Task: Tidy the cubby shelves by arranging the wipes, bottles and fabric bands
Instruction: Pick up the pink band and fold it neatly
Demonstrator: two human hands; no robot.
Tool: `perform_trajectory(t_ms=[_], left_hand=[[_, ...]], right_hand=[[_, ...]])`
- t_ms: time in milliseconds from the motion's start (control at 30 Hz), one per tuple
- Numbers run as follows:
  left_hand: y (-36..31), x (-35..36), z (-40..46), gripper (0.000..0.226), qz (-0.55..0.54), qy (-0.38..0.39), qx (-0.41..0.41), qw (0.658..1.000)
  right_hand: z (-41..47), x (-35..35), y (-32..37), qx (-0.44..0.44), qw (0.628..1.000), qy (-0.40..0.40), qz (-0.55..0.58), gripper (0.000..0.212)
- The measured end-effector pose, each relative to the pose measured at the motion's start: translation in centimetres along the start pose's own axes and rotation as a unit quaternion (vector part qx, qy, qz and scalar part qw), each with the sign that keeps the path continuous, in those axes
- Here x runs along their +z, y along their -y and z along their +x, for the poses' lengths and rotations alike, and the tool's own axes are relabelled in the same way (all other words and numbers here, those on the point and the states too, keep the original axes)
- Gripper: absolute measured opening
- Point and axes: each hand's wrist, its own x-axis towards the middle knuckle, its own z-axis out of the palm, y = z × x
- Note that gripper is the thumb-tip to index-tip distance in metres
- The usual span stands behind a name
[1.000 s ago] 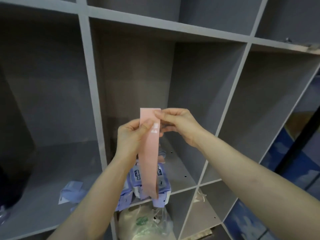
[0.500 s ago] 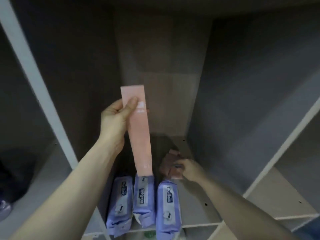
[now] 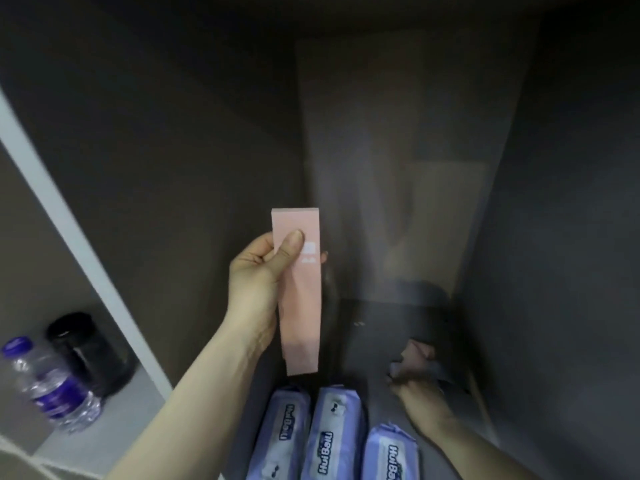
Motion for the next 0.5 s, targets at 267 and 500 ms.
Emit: perform_trajectory(t_ms=[267,500], left_hand=[[-0.8,1.0,-2.2,0.026,0.008,0.01,-0.004,1.0],[-1.7,1.8,-5.1,0.021,0.019,0.095,-0.061,0.993]], right_hand=[[-0.3,-8.0,0.0,0.082,0.913,-0.193,0.35,0.028],[-4.8,-19.8,5.1,0.03,0.795,-0.273,0.54,0.021]])
